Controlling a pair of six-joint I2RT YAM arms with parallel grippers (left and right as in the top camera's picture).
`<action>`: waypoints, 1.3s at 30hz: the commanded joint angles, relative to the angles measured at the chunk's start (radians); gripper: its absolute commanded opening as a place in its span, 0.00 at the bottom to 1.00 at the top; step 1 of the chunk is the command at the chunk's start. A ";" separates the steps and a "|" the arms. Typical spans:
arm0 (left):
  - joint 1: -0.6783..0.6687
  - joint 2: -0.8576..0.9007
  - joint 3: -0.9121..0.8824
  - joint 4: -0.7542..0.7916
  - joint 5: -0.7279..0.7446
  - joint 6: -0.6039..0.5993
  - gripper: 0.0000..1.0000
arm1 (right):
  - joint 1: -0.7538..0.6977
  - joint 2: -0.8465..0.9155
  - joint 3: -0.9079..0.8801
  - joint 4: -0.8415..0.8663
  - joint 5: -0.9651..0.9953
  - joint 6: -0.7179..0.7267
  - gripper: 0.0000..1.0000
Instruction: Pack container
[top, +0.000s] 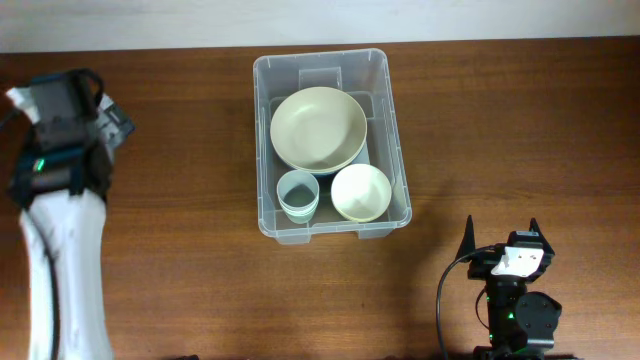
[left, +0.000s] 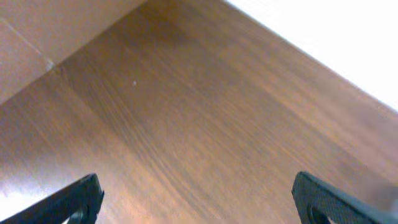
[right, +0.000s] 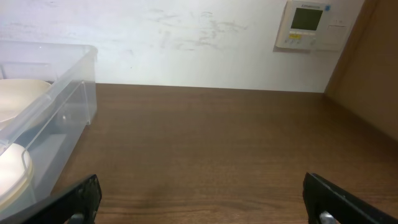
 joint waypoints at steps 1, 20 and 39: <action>0.005 -0.238 0.009 -0.047 0.107 0.008 1.00 | 0.008 -0.012 -0.008 -0.004 -0.005 -0.010 0.99; 0.005 -1.129 -0.018 -0.659 0.283 0.007 0.99 | 0.008 -0.012 -0.008 -0.004 -0.005 -0.010 0.99; -0.037 -1.277 -0.772 -0.047 0.362 -0.105 0.99 | 0.008 -0.012 -0.008 -0.004 -0.005 -0.010 0.99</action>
